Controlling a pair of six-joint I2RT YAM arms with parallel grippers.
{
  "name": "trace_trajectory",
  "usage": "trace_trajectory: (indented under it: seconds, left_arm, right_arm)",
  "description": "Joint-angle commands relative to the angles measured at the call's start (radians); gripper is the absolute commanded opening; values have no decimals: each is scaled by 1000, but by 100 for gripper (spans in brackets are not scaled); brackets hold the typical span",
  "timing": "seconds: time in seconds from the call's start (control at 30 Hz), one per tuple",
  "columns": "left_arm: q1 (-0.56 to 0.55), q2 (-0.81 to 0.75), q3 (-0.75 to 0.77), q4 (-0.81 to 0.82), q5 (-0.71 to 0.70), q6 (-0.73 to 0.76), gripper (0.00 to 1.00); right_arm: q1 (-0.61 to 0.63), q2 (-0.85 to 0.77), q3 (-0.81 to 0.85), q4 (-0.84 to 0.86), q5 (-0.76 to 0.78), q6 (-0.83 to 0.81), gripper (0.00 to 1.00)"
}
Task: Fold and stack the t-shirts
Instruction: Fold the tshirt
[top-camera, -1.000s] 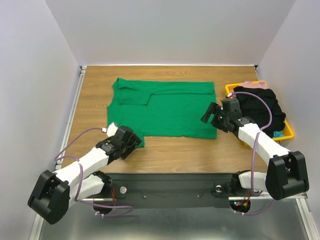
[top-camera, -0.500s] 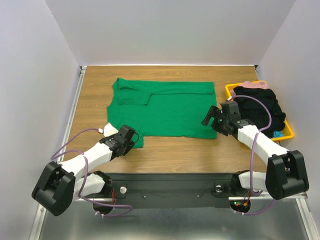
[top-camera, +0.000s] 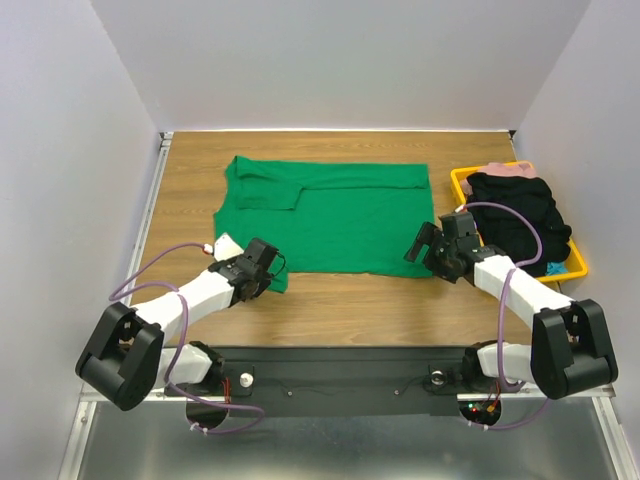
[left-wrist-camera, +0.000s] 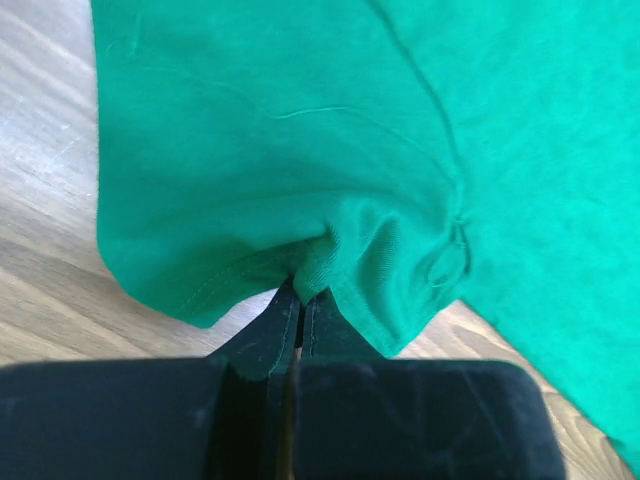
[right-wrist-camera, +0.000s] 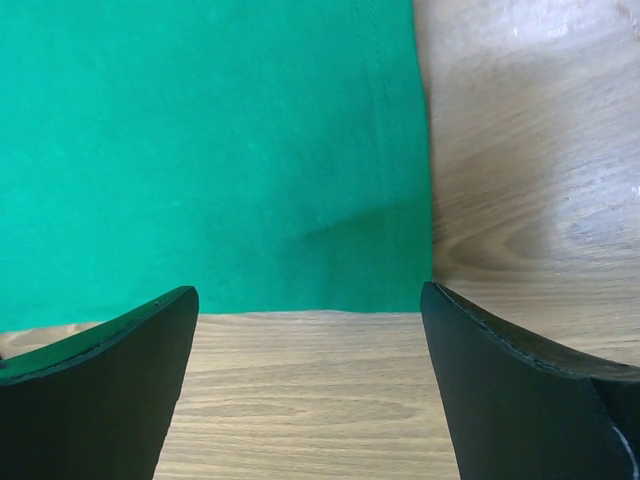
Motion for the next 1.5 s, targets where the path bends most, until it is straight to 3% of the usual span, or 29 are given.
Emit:
trace_trajectory:
  seconds: [0.0, 0.17, 0.27, 0.3, 0.47, 0.5, 0.53, 0.6, 0.63, 0.8, 0.83, 1.13, 1.47]
  left_arm:
    - [-3, -26, 45, -9, -47, 35, 0]
    - [1, -46, 51, -12, -61, 52, 0]
    - [4, -46, 63, -4, -67, 75, 0]
    - [7, -42, 69, -4, -67, 78, 0]
    - [13, -30, 112, -20, -85, 99, 0]
    - [14, -30, 115, -18, -85, 103, 0]
    - [16, -32, 123, -10, -85, 113, 0]
    - [24, -30, 133, -10, -87, 121, 0]
    - [25, -30, 146, -6, -87, 135, 0]
    - [51, -19, 175, 23, -72, 175, 0]
    - [65, -15, 187, 33, -61, 184, 0]
    - [132, 60, 285, 94, -16, 274, 0]
    - [240, 178, 394, 160, 43, 323, 0]
  right_arm:
    - [-3, 9, -15, 30, -8, 17, 98]
    - [-3, 59, -21, 32, 15, 29, 93]
    - [-3, 81, -9, 37, 45, 38, 80]
    - [-3, 86, -9, 35, 46, 38, 80]
    - [-3, 92, 2, 41, 41, 37, 57]
    - [-3, 94, 3, 41, 46, 37, 51]
    - [-3, 94, 8, 41, 44, 38, 38]
    - [-3, 91, 15, 41, 42, 38, 31]
    - [-3, 88, 20, 41, 38, 34, 23]
    - [-3, 85, 52, 40, 30, 20, 10]
    - [-3, 86, 58, 40, 24, 14, 0]
    - [-3, 169, 195, 40, -2, -18, 0]
    - [-3, 292, 359, 38, 72, -45, 0]
